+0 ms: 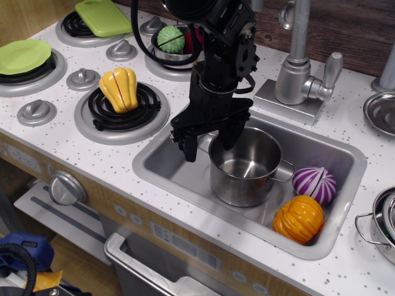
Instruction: Pick up pot from sink
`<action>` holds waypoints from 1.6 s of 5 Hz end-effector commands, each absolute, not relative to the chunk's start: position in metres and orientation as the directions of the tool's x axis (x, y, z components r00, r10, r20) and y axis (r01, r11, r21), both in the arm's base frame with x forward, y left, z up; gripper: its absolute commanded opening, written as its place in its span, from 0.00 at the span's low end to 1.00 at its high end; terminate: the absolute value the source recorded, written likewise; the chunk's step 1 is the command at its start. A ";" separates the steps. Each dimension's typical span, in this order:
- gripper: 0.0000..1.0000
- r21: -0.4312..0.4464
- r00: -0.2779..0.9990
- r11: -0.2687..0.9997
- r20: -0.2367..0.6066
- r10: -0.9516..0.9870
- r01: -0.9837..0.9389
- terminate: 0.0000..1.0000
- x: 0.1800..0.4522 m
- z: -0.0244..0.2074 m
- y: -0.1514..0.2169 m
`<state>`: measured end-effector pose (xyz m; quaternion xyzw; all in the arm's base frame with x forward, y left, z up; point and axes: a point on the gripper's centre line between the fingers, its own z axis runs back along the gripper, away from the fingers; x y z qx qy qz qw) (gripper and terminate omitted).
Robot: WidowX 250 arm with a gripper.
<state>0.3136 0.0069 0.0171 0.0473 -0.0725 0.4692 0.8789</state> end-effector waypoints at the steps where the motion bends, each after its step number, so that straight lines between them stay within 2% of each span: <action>1: 1.00 0.015 0.549 0.555 0.172 0.818 -0.832 0.00 0.314 0.017 0.007; 3: 1.00 -0.100 0.555 0.565 0.115 0.824 -0.819 0.00 0.316 -0.022 0.006; 4: 1.00 -0.122 0.552 0.561 0.104 0.828 -0.819 0.00 0.314 -0.032 0.011; 5: 0.00 -0.136 0.545 0.554 0.100 0.832 -0.821 0.00 0.313 -0.036 0.011; 7: 0.00 -0.189 0.530 0.553 0.161 0.833 -0.812 0.00 0.318 -0.020 0.003; 8: 0.00 -0.202 0.514 0.554 0.219 0.829 -0.808 0.00 0.327 -0.002 0.001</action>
